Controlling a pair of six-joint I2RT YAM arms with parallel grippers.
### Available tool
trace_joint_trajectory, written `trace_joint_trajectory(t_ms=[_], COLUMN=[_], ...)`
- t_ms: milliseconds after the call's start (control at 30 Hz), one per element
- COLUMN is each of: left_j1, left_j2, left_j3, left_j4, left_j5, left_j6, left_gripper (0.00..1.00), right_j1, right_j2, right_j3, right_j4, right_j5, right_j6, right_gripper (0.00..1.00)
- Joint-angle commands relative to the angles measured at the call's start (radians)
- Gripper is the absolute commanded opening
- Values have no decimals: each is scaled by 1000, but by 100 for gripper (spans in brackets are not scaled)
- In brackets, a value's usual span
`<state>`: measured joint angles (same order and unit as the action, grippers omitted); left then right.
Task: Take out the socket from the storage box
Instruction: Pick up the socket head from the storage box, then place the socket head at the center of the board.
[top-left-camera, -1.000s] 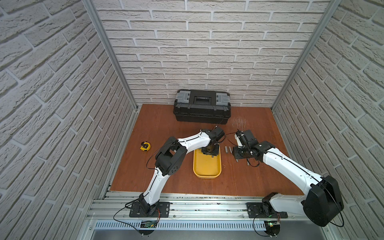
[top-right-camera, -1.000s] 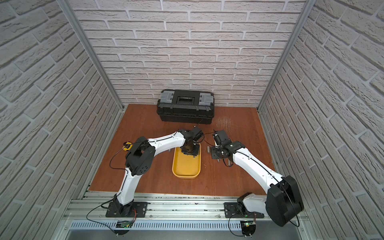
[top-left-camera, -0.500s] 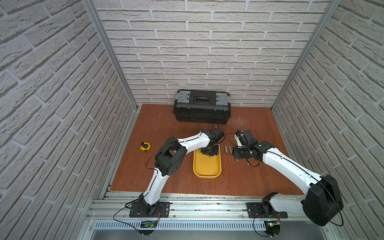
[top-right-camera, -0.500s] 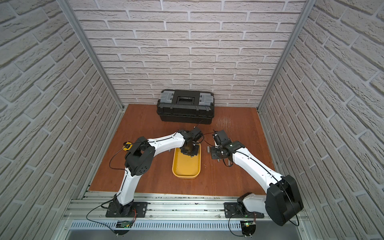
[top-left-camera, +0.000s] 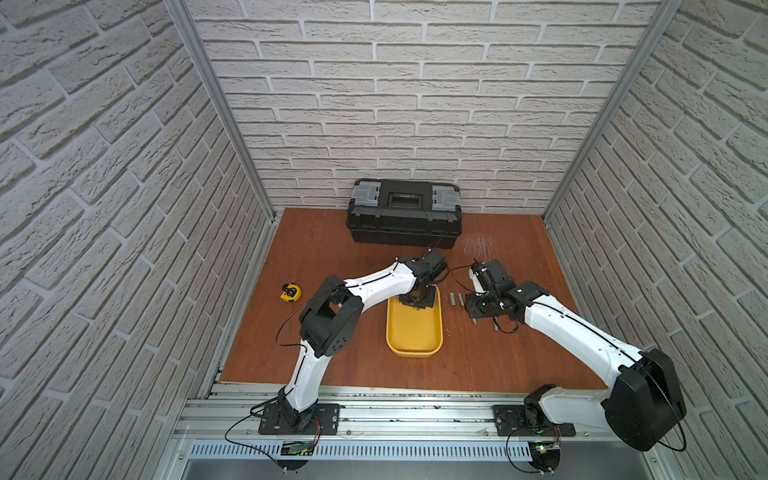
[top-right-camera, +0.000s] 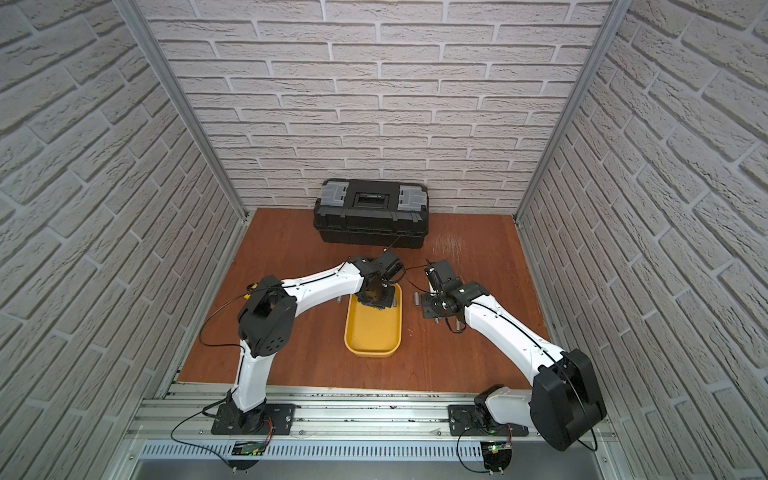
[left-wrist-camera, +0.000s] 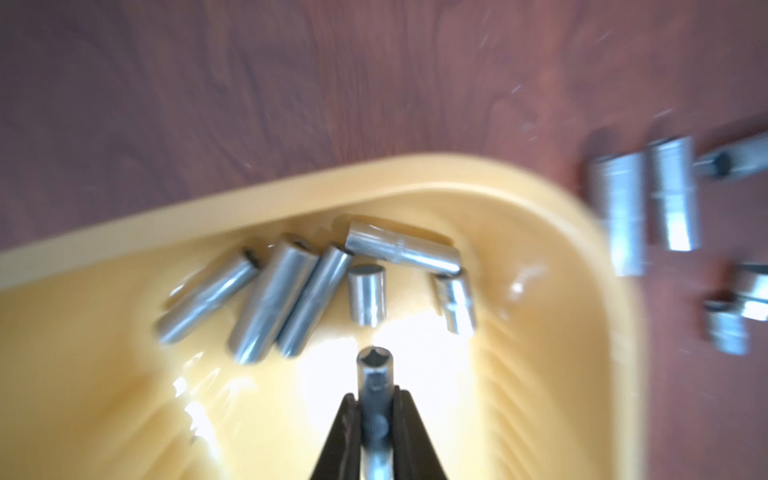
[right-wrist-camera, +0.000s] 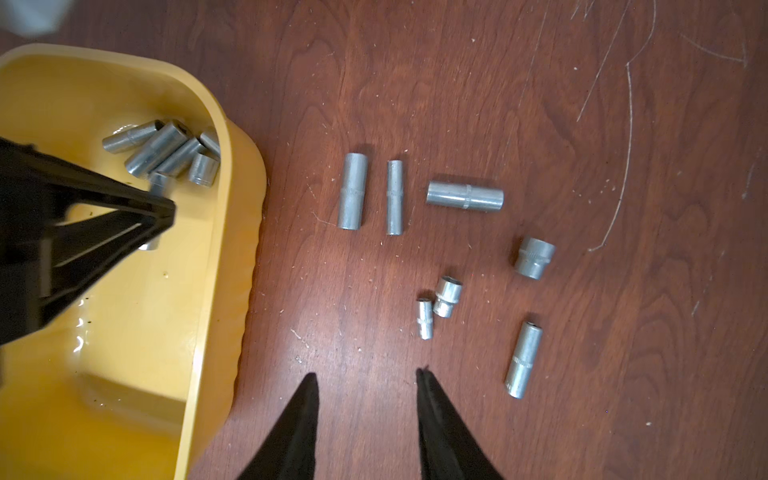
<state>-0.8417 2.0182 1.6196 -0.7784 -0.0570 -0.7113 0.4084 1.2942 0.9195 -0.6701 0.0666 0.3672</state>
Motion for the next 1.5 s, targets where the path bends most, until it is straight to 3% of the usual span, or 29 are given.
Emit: trace_joint_trajectory(t_ms=[0,300,600,1233,1367,1467], left_j1=[37,234,372,385,386,386], left_j2=[-160,-444,-514,-307,-309,-311], left_j3=[-35,-330,-581,-604,-603,-599], left_j4=[-12,8,57,163,162,154], left_j5=[-50,-93,-89,-30,-32,-40], left_j6=[-16,-44,-47,-35,-34,-33], left_gripper=[14,16,17,17,22,33], right_j1=[-5,-5,-4,-4,-4,-5], right_j2=[0,10,14,13,13,13], right_j3=[-11,-11,-8,-13,-11,-8], right_j4=[10,17,15,6,6,3], right_j5=[0,-7,-8,-5,-7,-7], right_j6=[-2,-2,-1,3,3,1], right_gripper=[40,40,40,40,39,40])
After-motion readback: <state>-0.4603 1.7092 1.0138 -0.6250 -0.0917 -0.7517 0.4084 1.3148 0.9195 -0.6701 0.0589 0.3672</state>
